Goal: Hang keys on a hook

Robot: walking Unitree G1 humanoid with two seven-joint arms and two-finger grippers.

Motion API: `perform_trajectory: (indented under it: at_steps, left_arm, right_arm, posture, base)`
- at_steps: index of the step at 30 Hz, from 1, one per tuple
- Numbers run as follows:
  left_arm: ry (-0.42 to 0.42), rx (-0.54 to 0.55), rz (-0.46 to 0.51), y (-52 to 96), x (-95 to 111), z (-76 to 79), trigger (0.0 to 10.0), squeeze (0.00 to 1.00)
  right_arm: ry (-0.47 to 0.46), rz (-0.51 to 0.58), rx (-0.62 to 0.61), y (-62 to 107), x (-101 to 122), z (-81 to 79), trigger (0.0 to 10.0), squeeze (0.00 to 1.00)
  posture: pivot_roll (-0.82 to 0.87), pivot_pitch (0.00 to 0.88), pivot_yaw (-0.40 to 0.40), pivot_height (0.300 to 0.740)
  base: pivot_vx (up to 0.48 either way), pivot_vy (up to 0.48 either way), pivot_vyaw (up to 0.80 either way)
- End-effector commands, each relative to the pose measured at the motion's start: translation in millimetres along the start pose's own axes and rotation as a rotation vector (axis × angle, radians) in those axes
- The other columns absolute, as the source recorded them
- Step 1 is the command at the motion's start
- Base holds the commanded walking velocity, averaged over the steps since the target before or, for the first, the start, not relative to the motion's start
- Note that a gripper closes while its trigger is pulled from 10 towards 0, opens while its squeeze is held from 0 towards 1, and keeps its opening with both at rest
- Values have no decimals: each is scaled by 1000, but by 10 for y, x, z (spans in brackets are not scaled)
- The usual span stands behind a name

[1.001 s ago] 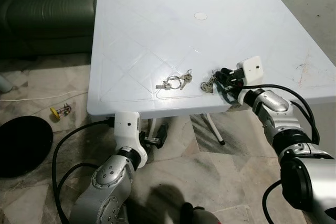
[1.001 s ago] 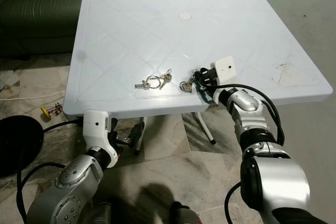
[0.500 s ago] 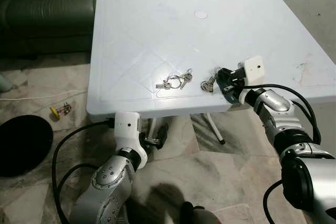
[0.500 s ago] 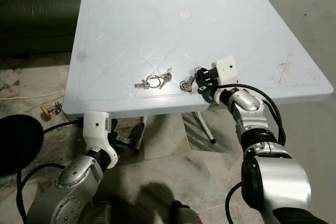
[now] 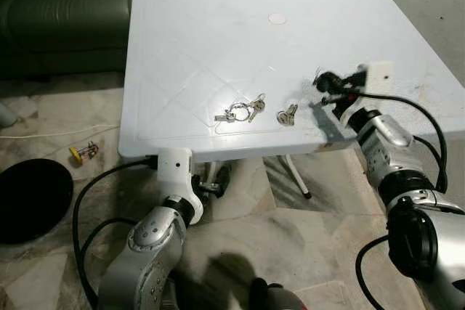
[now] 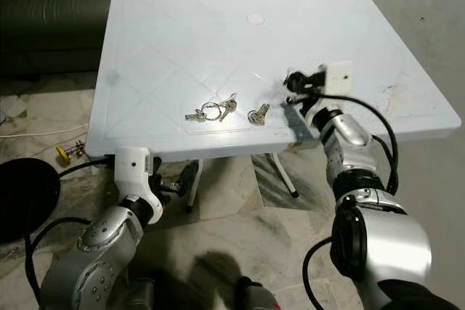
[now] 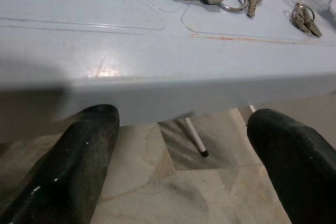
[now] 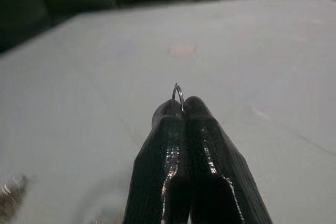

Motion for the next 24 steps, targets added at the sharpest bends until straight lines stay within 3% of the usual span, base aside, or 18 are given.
perform_trajectory:
  at_steps: [1, 3, 4, 5, 9, 12, 16, 24]
  left_arm:
    - [-3, 24, 59, -80, 146, -56, 10000, 0]
    - [-4, 33, 70, -111, 179, -87, 10000, 0]
    - [-4, 38, 75, -125, 195, -104, 10000, 0]
    - [-8, 41, 86, -140, 224, -125, 10000, 0]
    - [-38, 56, 140, -191, 362, -226, 10000, 0]
    - [-36, 68, 178, -222, 457, -328, 10000, 0]
    - [-30, 82, 221, -231, 528, -412, 10000, 0]
    - [2, 115, 206, -221, 414, -450, 10000, 0]
  right_arm:
    - [-41, 95, -50, -17, 156, 45, 2078, 0]
    - [-85, 117, -70, -17, 181, 62, 2235, 0]
    - [-78, 123, -82, -14, 187, 64, 3098, 0]
    - [-56, 117, -95, -15, 176, 53, 10000, 0]
    - [119, 121, -119, 23, 153, -60, 10000, 0]
    - [65, 115, -184, 128, 54, -95, 10000, 0]
    - [65, 106, -117, 256, -30, -360, 10000, 0]
    - [103, 75, -52, 417, -93, -618, 10000, 0]
  posture:
    - [78, 222, -81, 740]
    - [73, 212, -84, 740]
    - [70, 207, -85, 740]
    - [64, 197, -88, 740]
    - [55, 178, -95, 740]
    - [40, 148, -106, 740]
    - [23, 124, -120, 740]
    - [14, 117, -133, 740]
  base:
    - [0, 0, 0]
    - [0, 0, 0]
    - [0, 0, 0]
    - [0, 0, 0]
    - [0, 0, 0]
    - [0, 0, 0]
    - [0, 0, 0]
    - [0, 0, 0]
Point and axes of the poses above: a point about 5 cm out from each wrist's last joint towards the gripper, its own y axis pointing back from the gripper into the wrist, its own x axis along the axis of the wrist's last joint, z = x × y, the point moved 4 cm from there along -y, pointing out of the wrist towards the gripper, and after that the axes turned 6 degrees about y, right-handed, at the moved point
